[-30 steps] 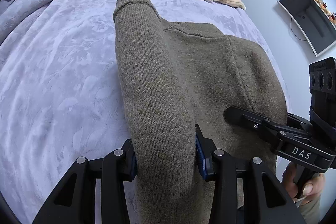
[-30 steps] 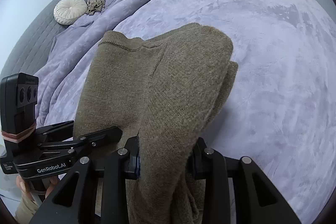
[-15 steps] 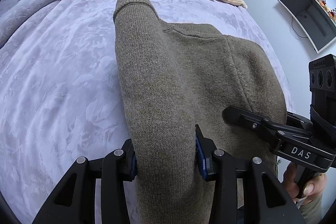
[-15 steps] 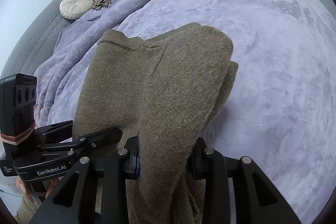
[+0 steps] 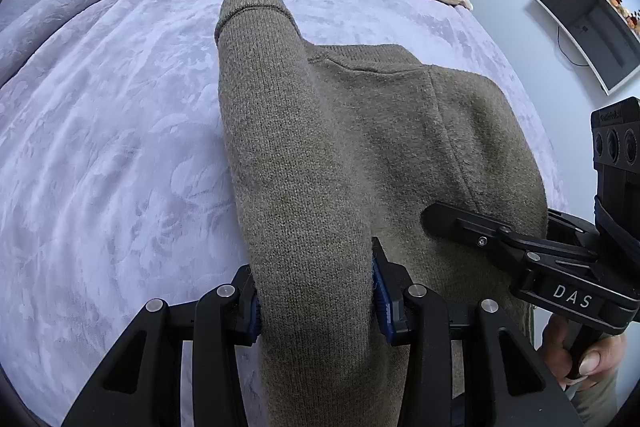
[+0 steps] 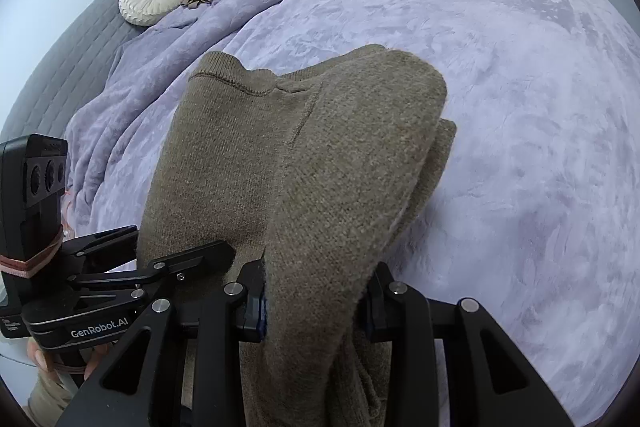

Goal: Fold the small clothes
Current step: 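Grasp the sweater edge with the left gripper while the right gripper grasps it too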

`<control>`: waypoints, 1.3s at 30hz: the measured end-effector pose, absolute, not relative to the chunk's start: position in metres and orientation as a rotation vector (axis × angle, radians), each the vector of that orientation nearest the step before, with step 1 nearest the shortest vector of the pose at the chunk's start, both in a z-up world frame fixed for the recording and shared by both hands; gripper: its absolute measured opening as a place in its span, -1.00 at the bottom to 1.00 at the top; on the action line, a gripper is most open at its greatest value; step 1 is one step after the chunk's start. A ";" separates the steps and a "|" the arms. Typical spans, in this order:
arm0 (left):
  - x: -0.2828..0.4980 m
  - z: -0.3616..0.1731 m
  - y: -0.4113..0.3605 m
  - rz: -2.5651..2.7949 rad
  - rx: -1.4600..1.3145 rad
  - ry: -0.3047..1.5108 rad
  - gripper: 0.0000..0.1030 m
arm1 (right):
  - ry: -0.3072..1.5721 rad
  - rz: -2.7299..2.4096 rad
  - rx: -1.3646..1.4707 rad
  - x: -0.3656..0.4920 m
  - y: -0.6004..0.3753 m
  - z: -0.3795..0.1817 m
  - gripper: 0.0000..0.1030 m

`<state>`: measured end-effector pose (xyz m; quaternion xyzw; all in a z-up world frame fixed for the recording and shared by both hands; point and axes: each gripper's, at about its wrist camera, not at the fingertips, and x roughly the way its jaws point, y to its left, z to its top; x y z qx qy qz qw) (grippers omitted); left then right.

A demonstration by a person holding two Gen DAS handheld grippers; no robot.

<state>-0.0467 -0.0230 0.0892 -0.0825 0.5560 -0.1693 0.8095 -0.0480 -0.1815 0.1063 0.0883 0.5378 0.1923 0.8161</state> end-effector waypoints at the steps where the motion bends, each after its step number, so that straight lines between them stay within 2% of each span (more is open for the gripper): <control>1: -0.047 0.089 -0.023 -0.362 -0.176 1.191 -0.15 | 1.148 0.411 0.187 -0.049 -0.181 0.106 -0.31; 39: -0.057 0.057 -0.019 -0.359 -0.199 1.248 -0.14 | 1.208 0.414 0.213 -0.054 -0.179 0.076 -0.31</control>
